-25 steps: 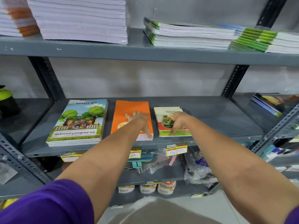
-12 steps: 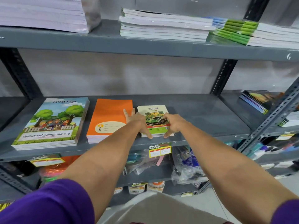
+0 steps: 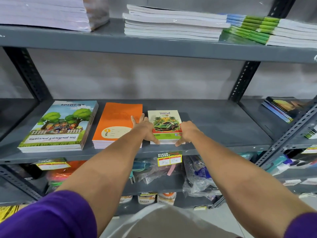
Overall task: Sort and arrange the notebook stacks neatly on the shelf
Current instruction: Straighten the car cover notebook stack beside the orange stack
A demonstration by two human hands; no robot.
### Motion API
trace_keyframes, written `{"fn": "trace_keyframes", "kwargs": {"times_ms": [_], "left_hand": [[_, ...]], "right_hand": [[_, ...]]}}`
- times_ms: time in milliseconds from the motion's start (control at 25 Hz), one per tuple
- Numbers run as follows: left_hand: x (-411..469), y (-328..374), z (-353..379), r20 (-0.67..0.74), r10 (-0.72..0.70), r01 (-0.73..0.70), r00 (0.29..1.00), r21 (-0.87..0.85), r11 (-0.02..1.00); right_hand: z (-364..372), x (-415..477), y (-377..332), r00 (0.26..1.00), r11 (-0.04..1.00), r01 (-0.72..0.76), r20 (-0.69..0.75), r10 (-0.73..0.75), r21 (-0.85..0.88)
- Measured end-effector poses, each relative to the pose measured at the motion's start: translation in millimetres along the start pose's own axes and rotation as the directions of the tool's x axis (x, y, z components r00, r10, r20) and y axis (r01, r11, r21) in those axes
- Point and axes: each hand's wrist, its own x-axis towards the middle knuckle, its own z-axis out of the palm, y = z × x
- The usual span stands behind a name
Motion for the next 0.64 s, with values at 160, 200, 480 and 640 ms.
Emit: {"fn": "trace_keyframes", "kwargs": {"times_ms": [160, 200, 480, 640], "left_hand": [[0.2, 1.7, 0.3, -0.006, -0.015, 0.015, 1.0, -0.008, 1.0], [0.3, 2.0, 0.2, -0.005, -0.021, 0.021, 1.0, -0.009, 1.0], [-2.1, 2.3, 0.9, -0.026, -0.047, 0.047, 0.999, 0.018, 0.999], [-5.7, 6.3, 12.9, -0.035, -0.12, 0.122, 0.992, 0.06, 0.991]], "right_hand": [[1.5, -0.8, 0.3, 1.0, 1.0, -0.018, -0.019, 0.018, -0.019], [1.1, -0.5, 0.2, 0.999, 0.999, -0.028, -0.016, 0.028, -0.015], [5.9, 3.8, 1.8, 0.998, 0.995, -0.066, 0.021, 0.065, 0.07], [9.3, 4.3, 2.4, 0.991, 0.977, -0.128, 0.054, 0.121, 0.168]]}}
